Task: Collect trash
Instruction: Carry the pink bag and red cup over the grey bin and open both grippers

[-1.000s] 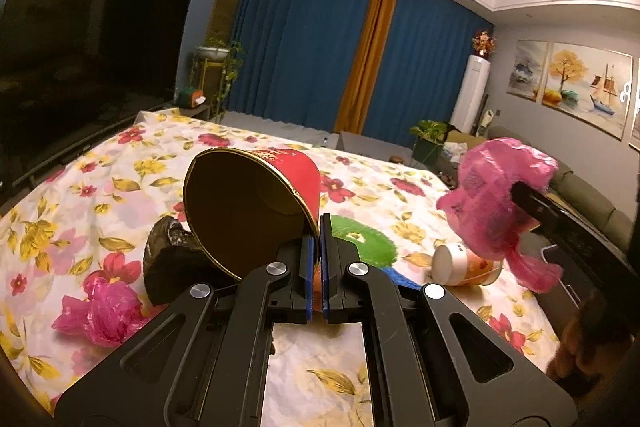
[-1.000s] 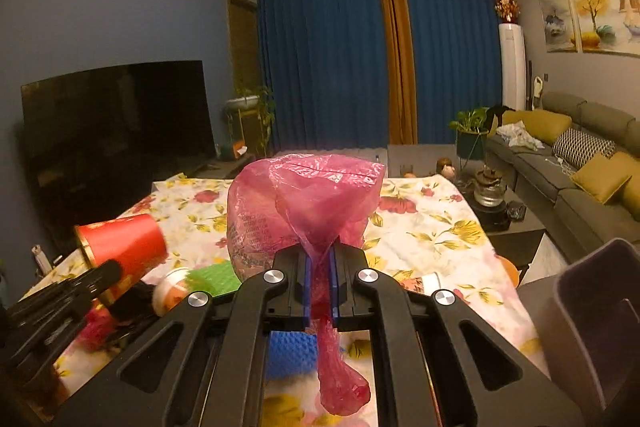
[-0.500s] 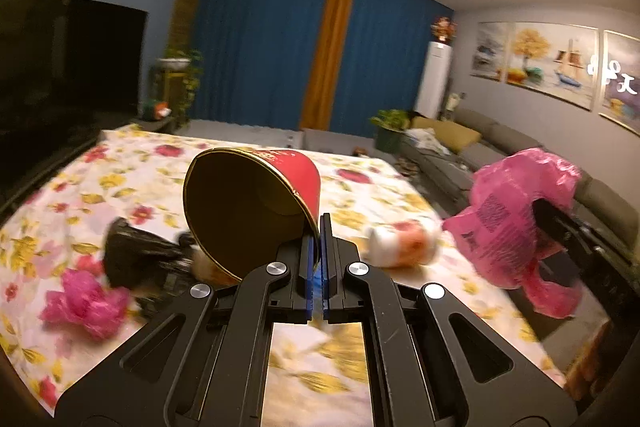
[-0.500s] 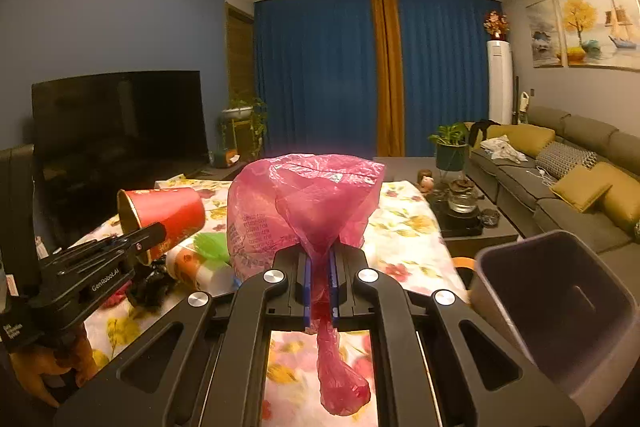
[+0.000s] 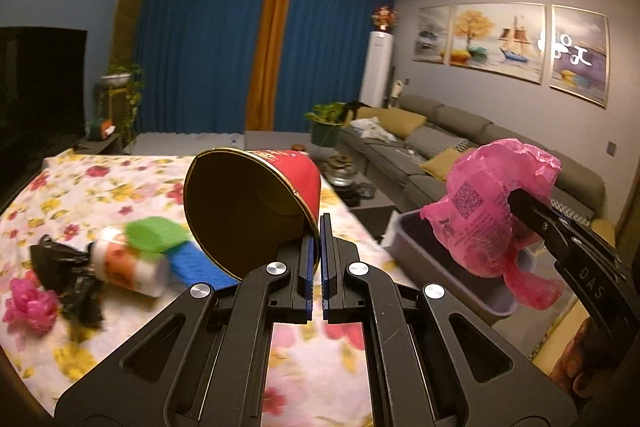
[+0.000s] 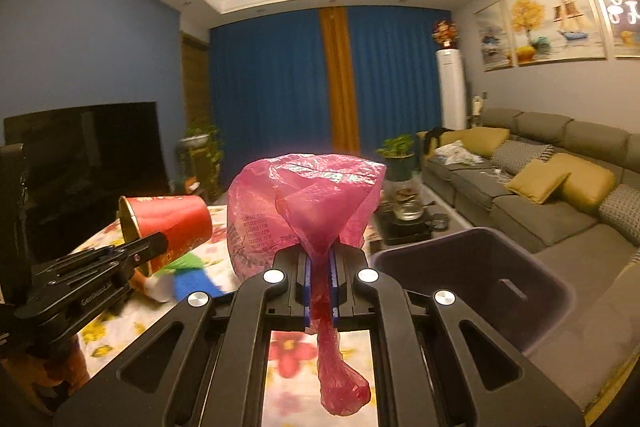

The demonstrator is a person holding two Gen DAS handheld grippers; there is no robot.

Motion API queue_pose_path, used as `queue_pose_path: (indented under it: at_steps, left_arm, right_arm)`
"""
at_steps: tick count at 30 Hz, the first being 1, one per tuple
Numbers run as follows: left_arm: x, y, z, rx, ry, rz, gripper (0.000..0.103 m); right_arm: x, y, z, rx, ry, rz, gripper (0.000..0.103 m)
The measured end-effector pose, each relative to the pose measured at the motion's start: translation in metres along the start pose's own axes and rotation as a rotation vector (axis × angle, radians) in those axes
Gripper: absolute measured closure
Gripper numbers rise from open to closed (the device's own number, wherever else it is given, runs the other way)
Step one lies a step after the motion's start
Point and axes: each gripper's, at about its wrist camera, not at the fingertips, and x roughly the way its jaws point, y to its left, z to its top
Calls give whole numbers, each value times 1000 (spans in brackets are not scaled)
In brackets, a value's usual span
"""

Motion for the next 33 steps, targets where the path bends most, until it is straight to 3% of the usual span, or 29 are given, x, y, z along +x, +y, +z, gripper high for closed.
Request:
queue_pose_path:
  at_steps: [6, 17, 33]
  left_arm:
    - [16, -49, 3, 53, -10, -93, 101]
    - [52, -120, -3, 115, 3, -217, 101]
    - [89, -154, -9, 123, 29, -274, 101]
  right_arm:
    - [-8, -42, -1, 37, -29, -102, 95]
    - [-10, -86, -10, 76, -58, -197, 95]
    - [4, -107, -10, 106, -76, -228, 95]
